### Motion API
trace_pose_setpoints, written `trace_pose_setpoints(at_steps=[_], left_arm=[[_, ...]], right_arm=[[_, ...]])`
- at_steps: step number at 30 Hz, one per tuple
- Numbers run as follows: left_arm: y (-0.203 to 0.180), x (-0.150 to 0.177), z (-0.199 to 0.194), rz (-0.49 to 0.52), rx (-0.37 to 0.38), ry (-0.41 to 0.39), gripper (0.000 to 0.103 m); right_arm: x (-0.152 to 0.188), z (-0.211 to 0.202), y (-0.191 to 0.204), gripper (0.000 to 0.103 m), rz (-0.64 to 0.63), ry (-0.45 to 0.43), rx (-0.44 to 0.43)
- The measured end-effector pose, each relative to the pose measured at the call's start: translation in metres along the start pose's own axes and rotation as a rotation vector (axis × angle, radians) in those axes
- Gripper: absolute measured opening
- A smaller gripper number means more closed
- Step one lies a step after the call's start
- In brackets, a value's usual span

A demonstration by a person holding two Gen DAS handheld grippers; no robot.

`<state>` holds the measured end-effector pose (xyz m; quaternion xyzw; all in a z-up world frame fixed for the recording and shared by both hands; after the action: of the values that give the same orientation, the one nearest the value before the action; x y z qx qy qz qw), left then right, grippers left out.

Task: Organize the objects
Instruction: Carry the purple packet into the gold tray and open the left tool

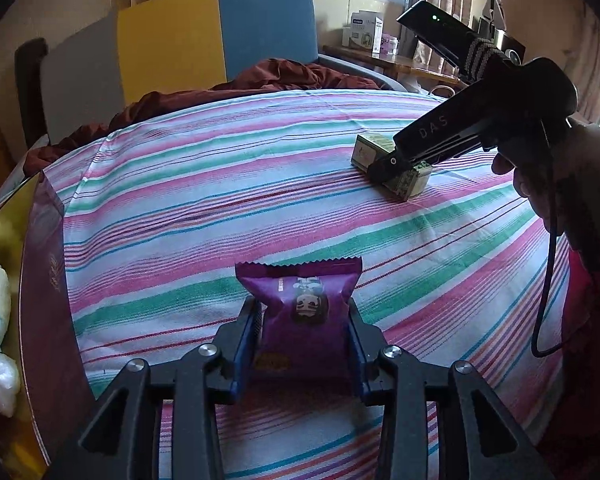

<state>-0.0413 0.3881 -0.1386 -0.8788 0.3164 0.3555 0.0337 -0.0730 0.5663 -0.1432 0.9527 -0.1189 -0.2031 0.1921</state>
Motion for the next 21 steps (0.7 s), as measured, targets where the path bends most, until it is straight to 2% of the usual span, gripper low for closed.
trace_pose_setpoints(at_steps=[10, 13, 17, 21], left_arm=[[-0.003, -0.001, 0.000, 0.017, -0.017, -0.008, 0.040], [-0.003, -0.001, -0.003, 0.019, -0.024, 0.011, 0.039], [-0.001, 0.000, -0.015, 0.031, -0.023, 0.017, 0.038], [0.010, -0.010, -0.041, 0.015, -0.013, -0.024, 0.038]], right_arm=[[-0.001, 0.008, 0.007, 0.030, -0.049, 0.003, 0.038], [-0.002, 0.013, 0.011, 0.030, -0.065, 0.002, 0.050], [-0.001, 0.017, 0.015, 0.030, -0.084, -0.004, 0.058], [-0.001, 0.020, 0.018, 0.030, -0.101, -0.008, 0.068]])
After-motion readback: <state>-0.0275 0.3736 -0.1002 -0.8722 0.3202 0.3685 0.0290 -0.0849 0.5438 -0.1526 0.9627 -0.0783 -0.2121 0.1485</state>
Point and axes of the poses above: each gripper's, at about its wrist camera, not at the fingertips, and z roughly the way its jaws point, y to its left, x to its underside, the point moved 7 cm from there along z, roughly the way its jaws point, and after that the axes turned 15 degrees about -x, right-handed, at the moved point
